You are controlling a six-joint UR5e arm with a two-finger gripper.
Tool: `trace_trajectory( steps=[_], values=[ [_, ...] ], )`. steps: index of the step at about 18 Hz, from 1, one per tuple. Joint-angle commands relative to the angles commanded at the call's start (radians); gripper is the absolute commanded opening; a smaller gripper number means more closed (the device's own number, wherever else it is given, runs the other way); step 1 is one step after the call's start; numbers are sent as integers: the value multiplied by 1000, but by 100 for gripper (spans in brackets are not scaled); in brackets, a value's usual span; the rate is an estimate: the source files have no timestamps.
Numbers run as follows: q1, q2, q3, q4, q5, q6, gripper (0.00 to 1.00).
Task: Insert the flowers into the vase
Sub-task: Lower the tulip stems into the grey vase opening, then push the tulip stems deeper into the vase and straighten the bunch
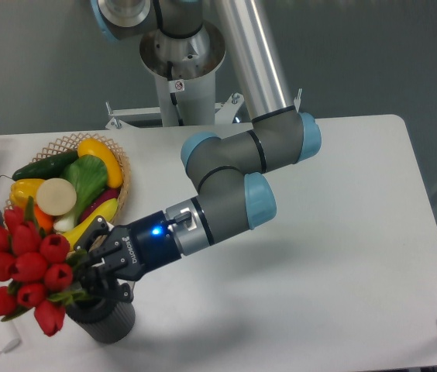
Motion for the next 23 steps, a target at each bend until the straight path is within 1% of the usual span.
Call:
trace_trajectory(
  steps=[4,13,20,22,23],
  values=[
    [11,-3,-15,2,0,6,20],
    [5,-37,-17,2,11,37,21],
    [5,-35,-38,2,12,55,23],
    [5,-37,-43,2,14,69,27],
    [5,-37,-48,2,14,74,27]
  ],
)
